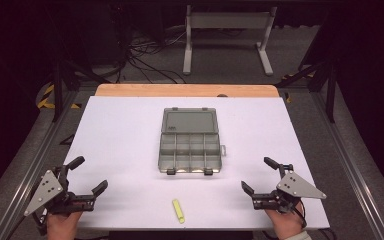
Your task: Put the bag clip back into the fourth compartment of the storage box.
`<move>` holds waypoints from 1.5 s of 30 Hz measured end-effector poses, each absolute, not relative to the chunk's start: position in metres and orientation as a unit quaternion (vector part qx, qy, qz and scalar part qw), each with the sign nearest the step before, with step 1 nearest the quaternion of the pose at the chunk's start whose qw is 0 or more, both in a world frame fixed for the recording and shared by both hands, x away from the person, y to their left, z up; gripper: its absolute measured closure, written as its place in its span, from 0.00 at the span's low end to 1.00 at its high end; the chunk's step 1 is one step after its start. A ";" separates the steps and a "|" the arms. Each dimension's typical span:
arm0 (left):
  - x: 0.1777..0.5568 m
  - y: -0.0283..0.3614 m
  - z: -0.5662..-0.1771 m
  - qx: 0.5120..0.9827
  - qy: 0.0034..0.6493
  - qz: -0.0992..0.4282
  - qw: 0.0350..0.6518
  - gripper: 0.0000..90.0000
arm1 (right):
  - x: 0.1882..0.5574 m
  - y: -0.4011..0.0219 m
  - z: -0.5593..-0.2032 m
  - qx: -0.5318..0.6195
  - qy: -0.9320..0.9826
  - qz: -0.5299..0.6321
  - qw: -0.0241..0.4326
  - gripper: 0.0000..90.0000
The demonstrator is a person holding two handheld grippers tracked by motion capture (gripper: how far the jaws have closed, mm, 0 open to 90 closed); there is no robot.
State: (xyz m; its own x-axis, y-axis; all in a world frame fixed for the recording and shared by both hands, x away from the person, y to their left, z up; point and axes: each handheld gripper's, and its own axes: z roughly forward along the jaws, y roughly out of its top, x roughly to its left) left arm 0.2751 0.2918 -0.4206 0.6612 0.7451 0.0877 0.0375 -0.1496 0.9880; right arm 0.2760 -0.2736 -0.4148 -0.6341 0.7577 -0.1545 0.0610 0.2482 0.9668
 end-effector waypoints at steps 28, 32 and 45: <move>0.272 0.284 -0.418 0.713 0.265 0.316 0.567 0.01 | 0.286 -0.252 -0.405 0.282 0.750 0.526 0.285 0.04; 0.273 0.282 -0.418 0.719 0.261 0.319 0.560 0.01 | 0.290 -0.240 -0.399 0.265 0.760 0.525 0.277 0.04; 0.273 0.284 -0.418 0.720 0.261 0.310 0.564 0.01 | 0.297 -0.199 -0.377 0.235 0.781 0.522 0.252 0.04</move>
